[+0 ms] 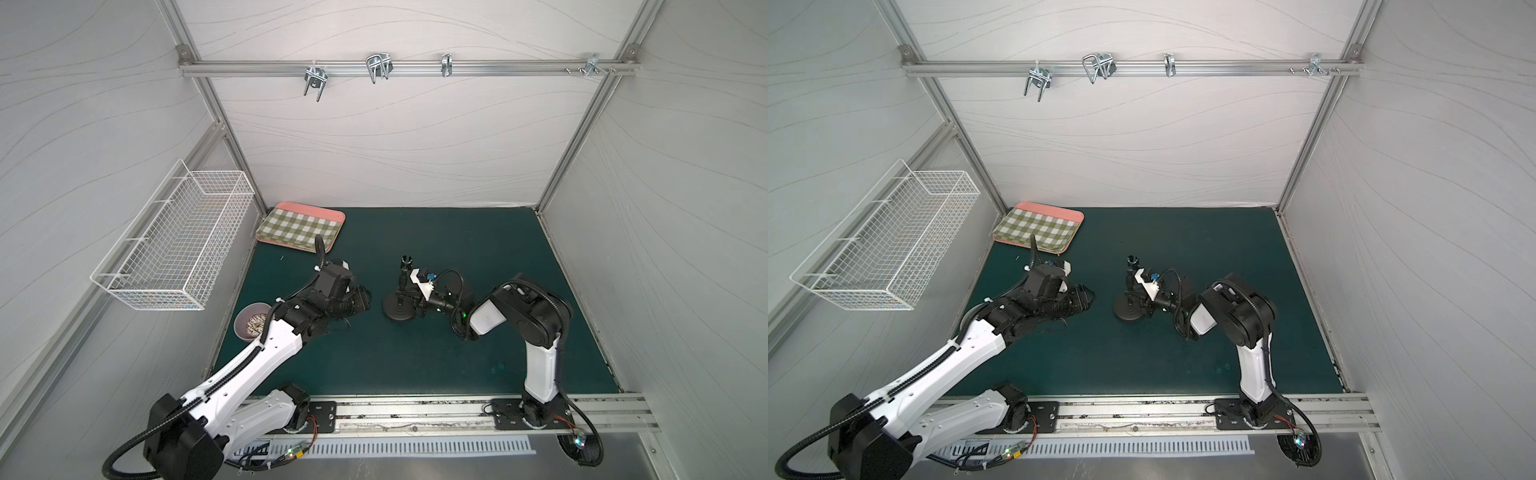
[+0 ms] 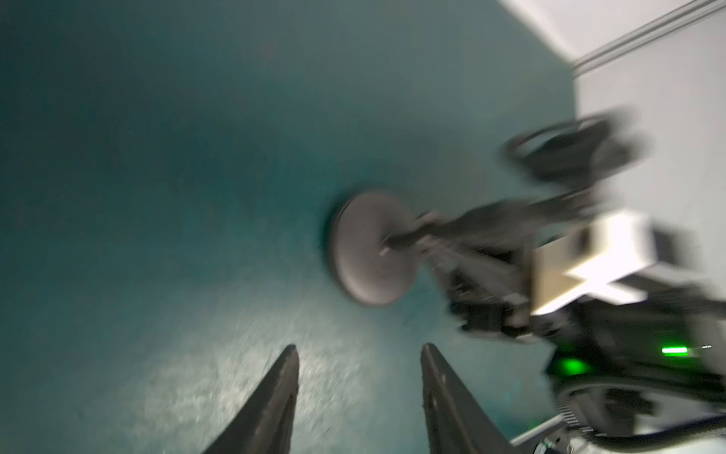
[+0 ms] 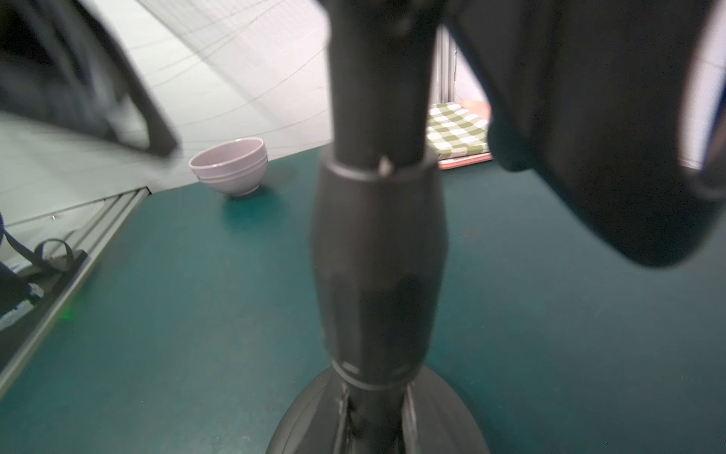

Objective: Assemble a microphone stand
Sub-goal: Pick up the microphone stand at the center of the board.

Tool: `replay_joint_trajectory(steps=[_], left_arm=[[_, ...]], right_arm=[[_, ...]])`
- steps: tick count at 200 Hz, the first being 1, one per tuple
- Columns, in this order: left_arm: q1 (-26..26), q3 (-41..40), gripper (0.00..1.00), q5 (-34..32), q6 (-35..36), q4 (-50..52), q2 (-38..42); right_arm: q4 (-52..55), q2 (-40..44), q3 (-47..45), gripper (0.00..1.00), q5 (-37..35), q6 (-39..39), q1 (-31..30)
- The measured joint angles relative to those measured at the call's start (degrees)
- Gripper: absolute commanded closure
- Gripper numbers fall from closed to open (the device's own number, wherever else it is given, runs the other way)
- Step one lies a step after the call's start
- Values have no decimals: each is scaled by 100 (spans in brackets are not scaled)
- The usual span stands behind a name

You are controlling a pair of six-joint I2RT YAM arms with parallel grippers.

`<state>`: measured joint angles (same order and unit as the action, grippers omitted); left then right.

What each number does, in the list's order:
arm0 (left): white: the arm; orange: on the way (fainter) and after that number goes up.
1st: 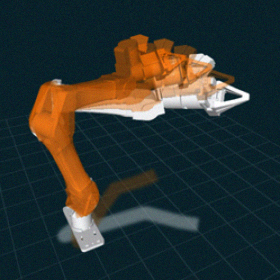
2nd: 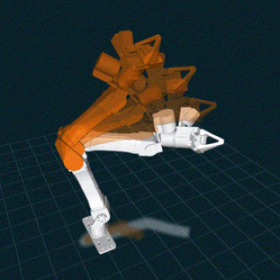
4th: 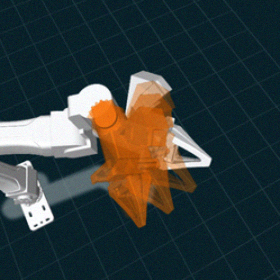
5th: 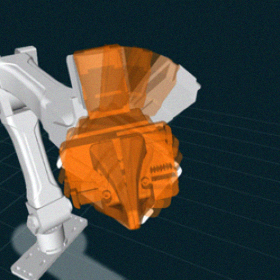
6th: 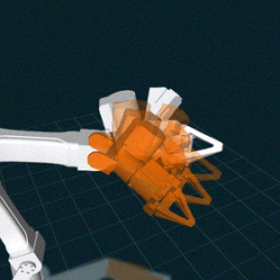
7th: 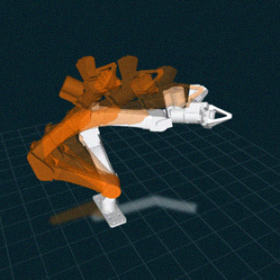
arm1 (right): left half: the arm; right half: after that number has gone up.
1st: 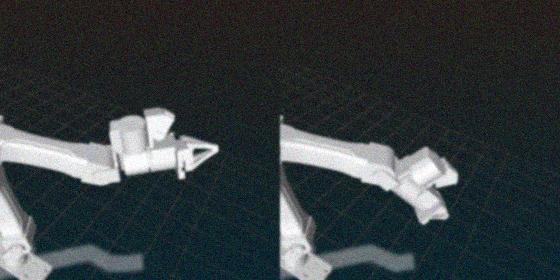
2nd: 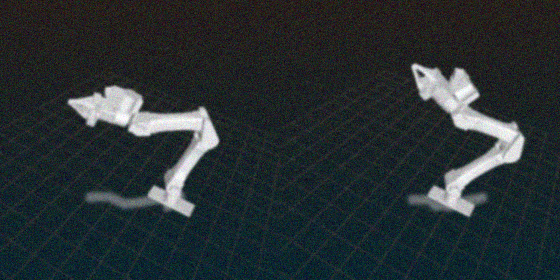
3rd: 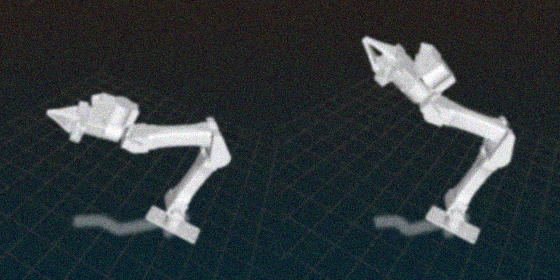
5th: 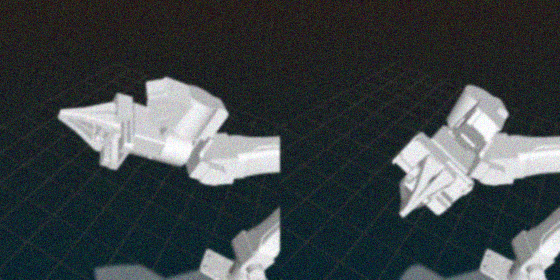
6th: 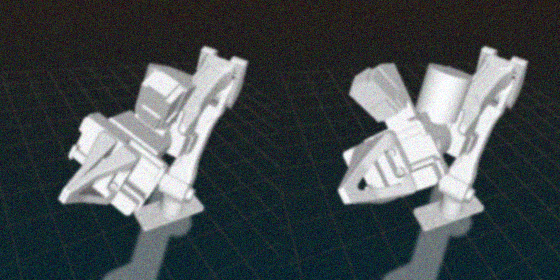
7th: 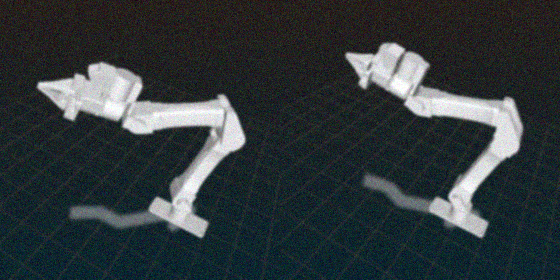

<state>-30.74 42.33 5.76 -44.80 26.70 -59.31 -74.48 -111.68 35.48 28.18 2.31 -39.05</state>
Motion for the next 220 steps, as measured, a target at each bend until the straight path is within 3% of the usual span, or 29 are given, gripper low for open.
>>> replay_joint_trajectory(steps=[46, 122, 220], left_arm=[[227, -658, 48, 940, -732, -1443, -483], [352, -645, 46, 1687, -1690, -3663, -1574], [369, -516, 47, 1860, -2393, -4837, -1596]], right_arm=[[214, 796, -52, 100, 271, 426, 280], [2114, 2636, 297, 100, 841, 774, 671], [3056, 2855, 619, 100, 1266, 1250, 1176]])
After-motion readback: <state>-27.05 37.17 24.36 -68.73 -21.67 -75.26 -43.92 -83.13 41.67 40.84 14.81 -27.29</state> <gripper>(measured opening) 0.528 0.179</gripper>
